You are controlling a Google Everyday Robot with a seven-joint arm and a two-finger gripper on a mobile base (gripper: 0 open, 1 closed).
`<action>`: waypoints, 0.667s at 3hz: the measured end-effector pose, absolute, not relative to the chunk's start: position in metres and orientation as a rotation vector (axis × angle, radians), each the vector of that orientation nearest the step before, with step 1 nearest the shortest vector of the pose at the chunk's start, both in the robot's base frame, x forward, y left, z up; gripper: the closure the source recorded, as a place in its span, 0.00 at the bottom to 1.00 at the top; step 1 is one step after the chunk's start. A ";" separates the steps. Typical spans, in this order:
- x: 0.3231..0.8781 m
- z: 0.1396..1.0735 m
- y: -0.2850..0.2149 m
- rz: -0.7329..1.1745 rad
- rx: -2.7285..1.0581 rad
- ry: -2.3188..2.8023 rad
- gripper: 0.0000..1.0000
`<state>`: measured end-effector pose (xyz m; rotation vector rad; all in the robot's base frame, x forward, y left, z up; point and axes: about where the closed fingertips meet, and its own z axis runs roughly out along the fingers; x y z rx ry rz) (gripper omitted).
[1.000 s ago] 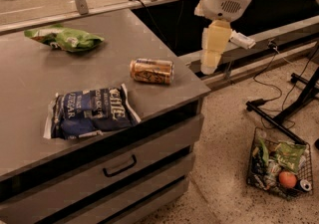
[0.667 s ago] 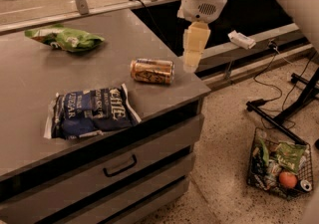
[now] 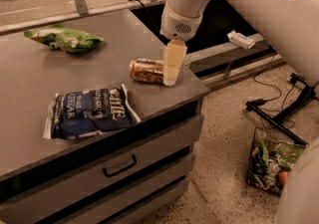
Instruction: Move orange can near green rice chip bag
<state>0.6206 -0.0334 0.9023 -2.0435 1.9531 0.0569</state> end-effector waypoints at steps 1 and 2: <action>0.620 0.874 -0.024 0.101 -2.055 1.979 0.00; 0.620 0.852 -0.021 0.124 -2.060 2.011 0.12</action>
Offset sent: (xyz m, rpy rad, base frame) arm -0.0018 0.0143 -0.0743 -0.0178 0.1082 -0.0283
